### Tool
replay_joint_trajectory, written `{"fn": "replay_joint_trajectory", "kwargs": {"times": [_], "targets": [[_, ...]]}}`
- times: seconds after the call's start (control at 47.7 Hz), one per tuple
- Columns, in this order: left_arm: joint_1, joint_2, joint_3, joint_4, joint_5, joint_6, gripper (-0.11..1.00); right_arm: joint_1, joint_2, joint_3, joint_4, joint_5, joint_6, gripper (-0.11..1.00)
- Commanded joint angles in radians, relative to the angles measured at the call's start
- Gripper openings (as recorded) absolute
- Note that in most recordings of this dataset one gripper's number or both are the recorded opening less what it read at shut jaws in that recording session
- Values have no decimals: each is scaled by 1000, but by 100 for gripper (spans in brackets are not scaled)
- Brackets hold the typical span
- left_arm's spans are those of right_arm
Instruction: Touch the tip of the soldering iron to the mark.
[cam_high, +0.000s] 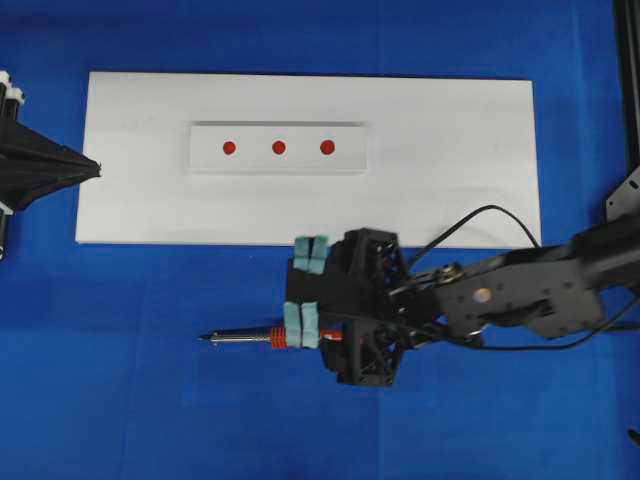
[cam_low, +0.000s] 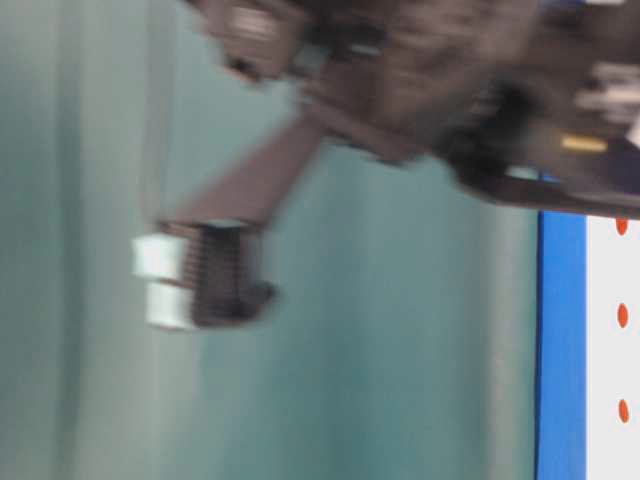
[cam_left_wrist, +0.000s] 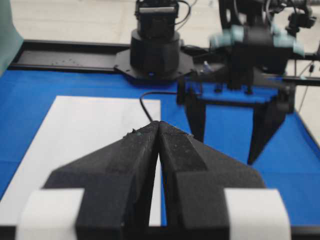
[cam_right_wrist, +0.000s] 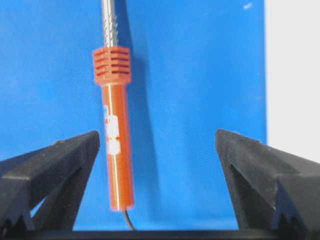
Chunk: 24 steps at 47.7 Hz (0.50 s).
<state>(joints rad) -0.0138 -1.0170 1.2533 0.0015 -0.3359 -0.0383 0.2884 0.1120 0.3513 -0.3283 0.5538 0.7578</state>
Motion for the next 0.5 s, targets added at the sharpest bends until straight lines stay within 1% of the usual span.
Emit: {"fn": "replay_joint_trajectory", "kwargs": {"times": [0.0,0.189,0.482], "targets": [[-3,5,-11,-2,-5,0,2,2,-77,-31,-3,48,-3,90],[-2,3,-9,-2,-5,0,2,2,-137,-40,-3,130,-6,90],[-3,5,-9,-2,-5,0,2,2,-144,-38,-3,140,-8,89]]}}
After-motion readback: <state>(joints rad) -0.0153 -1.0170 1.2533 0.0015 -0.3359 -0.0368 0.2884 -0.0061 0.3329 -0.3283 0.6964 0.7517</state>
